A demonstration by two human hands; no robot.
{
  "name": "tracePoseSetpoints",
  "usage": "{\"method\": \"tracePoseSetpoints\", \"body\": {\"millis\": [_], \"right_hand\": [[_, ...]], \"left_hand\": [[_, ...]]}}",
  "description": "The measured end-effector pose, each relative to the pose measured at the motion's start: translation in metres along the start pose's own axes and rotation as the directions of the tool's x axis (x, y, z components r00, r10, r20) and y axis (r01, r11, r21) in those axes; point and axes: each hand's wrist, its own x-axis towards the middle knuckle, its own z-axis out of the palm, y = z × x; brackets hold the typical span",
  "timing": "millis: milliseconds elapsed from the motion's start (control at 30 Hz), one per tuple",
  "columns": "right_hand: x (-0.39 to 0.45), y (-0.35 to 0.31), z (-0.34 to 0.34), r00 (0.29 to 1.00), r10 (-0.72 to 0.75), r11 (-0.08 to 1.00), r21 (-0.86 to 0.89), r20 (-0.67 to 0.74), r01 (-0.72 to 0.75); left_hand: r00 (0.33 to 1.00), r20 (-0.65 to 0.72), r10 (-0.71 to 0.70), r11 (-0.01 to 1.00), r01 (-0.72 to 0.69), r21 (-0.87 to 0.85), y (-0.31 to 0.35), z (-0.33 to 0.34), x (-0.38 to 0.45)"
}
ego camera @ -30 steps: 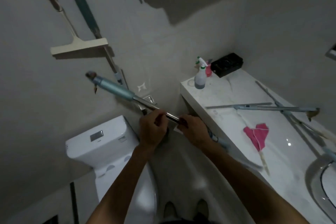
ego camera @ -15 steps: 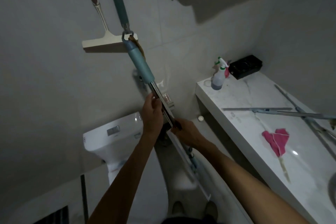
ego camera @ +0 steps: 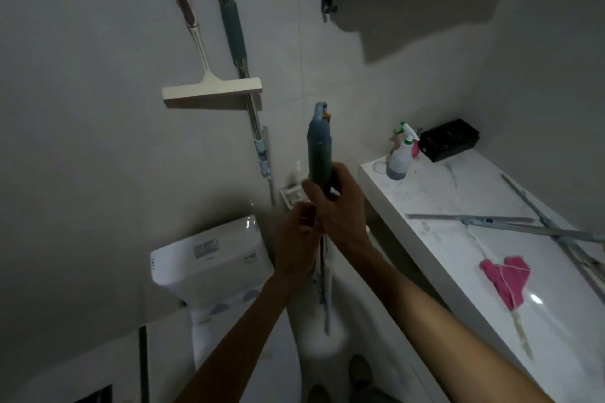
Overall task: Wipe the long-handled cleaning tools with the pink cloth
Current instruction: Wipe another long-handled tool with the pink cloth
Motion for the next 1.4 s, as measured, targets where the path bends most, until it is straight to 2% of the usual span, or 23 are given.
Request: {"method": "tracePoseSetpoints", "body": {"millis": [133, 200, 267, 333, 433, 533, 567, 633, 700, 800, 933, 1033, 1167, 1267, 1400], "right_hand": [[0.015, 0.001, 0.007, 0.999, -0.017, 0.998, 0.054, 0.044, 0.015], [0.023, 0.004, 0.006, 0.991, -0.025, 0.982, 0.19, 0.13, 0.0], [0.031, 0.007, 0.006, 0.982, -0.021, 0.967, 0.255, 0.189, -0.028], [0.038, 0.007, 0.006, 0.973, -0.03, 0.96, 0.277, 0.229, -0.035], [0.049, 0.011, 0.008, 0.953, -0.017, 0.965, 0.256, 0.303, -0.064], [0.06, 0.014, 0.007, 0.936, -0.008, 0.968, 0.236, 0.351, -0.08], [0.064, 0.015, 0.006, 0.932, 0.006, 0.968, 0.231, 0.362, -0.095], [0.068, 0.017, 0.003, 0.909, 0.047, 0.97, 0.197, 0.414, -0.14], [0.071, 0.02, 0.001, 0.85, 0.088, 0.979, 0.114, 0.519, -0.171], [0.075, 0.022, -0.003, 0.735, 0.103, 0.99, 0.002, 0.67, -0.14], [0.081, 0.018, -0.003, 0.697, 0.078, 0.988, 0.036, 0.713, -0.148], [0.083, 0.003, 0.004, 0.741, -0.041, 0.991, 0.122, 0.67, -0.056], [0.084, -0.027, 0.025, 0.846, -0.273, 0.949, 0.274, 0.457, 0.158], [0.082, -0.044, 0.049, 0.833, -0.429, 0.893, 0.303, 0.35, 0.332], [0.076, -0.065, 0.091, 0.83, -0.488, 0.867, 0.262, 0.271, 0.424]], "left_hand": [[1.0, 0.016, -0.008, 0.996, 0.009, -0.094, 0.009, -0.006, 0.016], [0.998, -0.043, -0.048, 0.954, 0.034, -0.297, 0.018, -0.012, 0.031], [0.988, -0.117, -0.098, 0.858, 0.024, -0.513, 0.031, -0.022, 0.048], [0.988, -0.131, -0.078, 0.821, -0.011, -0.57, 0.043, -0.03, 0.066], [0.969, -0.244, -0.023, 0.886, -0.094, -0.454, 0.059, -0.032, 0.082], [0.889, -0.449, 0.092, 0.968, -0.185, -0.168, 0.072, -0.03, 0.087], [0.867, -0.489, 0.098, 0.973, -0.188, -0.138, 0.074, -0.03, 0.087], [0.838, -0.545, 0.041, 0.96, -0.184, -0.211, 0.081, -0.033, 0.087], [0.829, -0.558, 0.04, 0.948, -0.208, -0.241, 0.084, -0.037, 0.089], [0.859, -0.505, 0.08, 0.961, -0.2, -0.189, 0.093, -0.037, 0.091], [0.877, -0.459, 0.137, 0.974, -0.205, -0.1, 0.101, -0.04, 0.087], [0.87, -0.455, 0.188, 0.97, -0.237, -0.053, 0.1, -0.052, 0.087], [0.876, -0.439, 0.201, 0.968, -0.247, -0.051, 0.1, -0.066, 0.081], [0.857, -0.474, 0.202, 0.965, -0.258, -0.054, 0.107, -0.092, 0.081], [0.84, -0.498, 0.215, 0.968, -0.25, -0.004, 0.11, -0.132, 0.077]]}}
